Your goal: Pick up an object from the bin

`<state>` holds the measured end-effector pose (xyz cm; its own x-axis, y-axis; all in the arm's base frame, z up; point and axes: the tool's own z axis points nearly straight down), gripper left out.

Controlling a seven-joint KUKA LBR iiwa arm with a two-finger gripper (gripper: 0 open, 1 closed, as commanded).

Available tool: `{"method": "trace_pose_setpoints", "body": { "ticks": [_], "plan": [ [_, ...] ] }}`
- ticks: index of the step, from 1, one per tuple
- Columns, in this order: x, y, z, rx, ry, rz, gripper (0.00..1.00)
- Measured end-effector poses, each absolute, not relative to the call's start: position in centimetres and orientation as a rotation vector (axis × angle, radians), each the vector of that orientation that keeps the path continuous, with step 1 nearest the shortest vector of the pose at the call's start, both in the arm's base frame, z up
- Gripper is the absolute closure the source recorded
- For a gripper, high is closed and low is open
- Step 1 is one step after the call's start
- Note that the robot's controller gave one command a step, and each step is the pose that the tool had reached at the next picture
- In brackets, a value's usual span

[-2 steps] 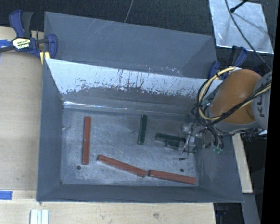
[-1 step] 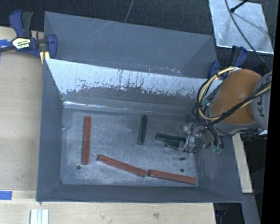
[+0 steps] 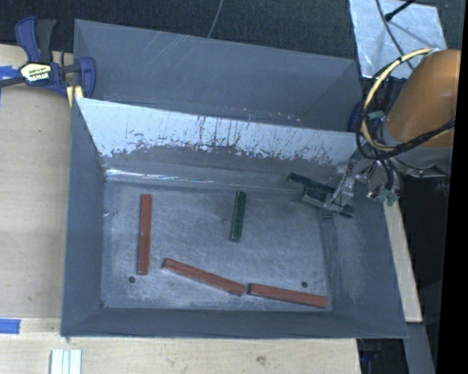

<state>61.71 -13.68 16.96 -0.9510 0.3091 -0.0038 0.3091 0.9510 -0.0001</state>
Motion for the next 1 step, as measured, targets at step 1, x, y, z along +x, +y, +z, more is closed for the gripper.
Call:
{"method": "trace_pose_setpoints", "body": {
  "ticks": [1],
  "plan": [
    [61.71,-13.68,16.96,0.490,3.099,-0.001,1.00]
  ]
}}
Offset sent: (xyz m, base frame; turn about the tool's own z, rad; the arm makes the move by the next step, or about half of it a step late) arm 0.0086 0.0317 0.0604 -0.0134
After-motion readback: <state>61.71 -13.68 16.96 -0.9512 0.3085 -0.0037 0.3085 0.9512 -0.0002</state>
